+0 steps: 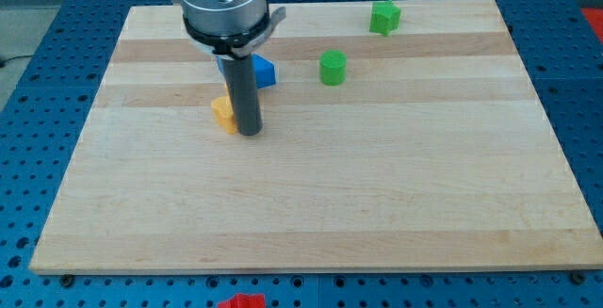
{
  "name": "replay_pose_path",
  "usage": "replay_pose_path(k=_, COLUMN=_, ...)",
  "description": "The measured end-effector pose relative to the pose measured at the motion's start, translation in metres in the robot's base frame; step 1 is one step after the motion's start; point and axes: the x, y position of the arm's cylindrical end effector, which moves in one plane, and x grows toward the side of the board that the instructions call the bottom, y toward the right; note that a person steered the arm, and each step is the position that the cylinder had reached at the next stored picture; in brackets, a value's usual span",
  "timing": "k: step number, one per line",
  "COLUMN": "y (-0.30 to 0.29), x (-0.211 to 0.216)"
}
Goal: Move the yellow heart diagonally bottom left to the yellow hexagon
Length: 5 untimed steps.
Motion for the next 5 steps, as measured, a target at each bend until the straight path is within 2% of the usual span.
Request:
replay_pose_path(k=1, y=-0.021, x=-0.025)
replay_pose_path(k=2, y=0.009, x=-0.042)
replay_pose_path(k=3, y=0.076, x=-0.028)
replay_pose_path(k=4, y=0.156, x=-0.032)
replay_pose_path(k=5, y=0.131, x=-0.068)
